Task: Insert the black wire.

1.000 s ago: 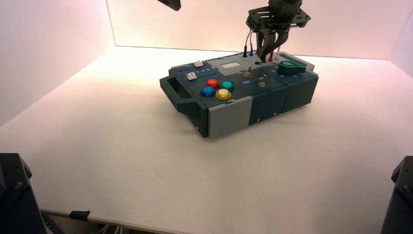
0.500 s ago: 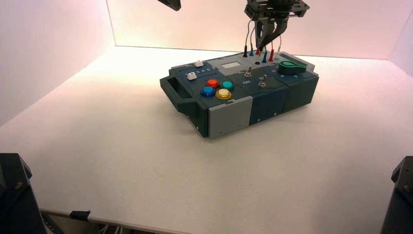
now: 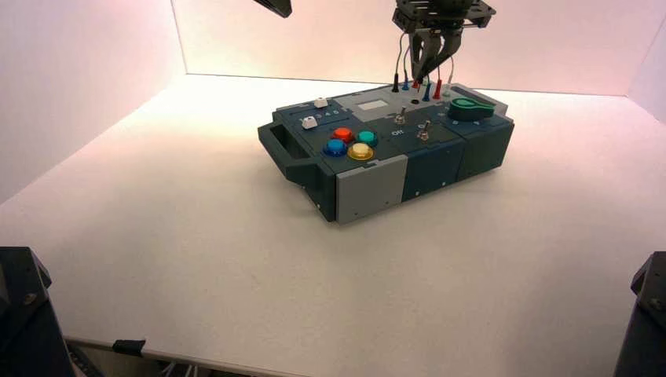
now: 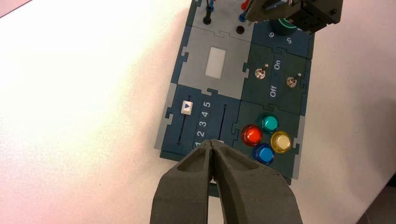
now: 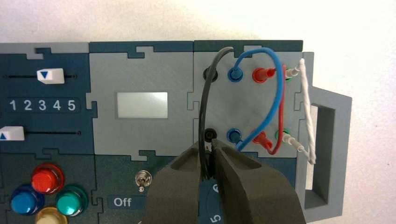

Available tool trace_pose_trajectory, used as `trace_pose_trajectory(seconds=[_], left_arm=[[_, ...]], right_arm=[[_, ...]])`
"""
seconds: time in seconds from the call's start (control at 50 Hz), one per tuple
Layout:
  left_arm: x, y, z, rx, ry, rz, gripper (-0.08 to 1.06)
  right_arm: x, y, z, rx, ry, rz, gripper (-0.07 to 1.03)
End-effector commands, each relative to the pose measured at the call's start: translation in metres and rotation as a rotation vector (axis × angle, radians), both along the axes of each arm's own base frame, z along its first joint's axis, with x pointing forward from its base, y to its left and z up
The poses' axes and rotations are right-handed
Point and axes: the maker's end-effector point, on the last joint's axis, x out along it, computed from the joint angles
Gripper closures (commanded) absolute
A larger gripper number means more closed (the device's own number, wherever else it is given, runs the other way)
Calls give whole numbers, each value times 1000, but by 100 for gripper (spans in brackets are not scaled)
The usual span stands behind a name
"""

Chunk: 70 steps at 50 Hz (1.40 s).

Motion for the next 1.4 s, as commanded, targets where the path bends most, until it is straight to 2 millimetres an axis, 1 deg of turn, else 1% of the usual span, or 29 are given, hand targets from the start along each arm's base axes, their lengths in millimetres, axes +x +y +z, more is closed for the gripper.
trace_pose_trajectory(seconds=[0.02,0.5,1.06,1.4], left_arm=[[1,-2,10,-11,-27,-3,101],[1,-3,10,-11,-27,-5,101],[0,-3,10,-11,-26,-6,101],[1,-2,10,-11,-26,-5,101]], right_arm=[[10,4,15,13,-43,3,99],[11,4,3,6,-30,4,99],[19,5,7,3,-65,10,99],[17,4,-1,-3,-46,8,99]])
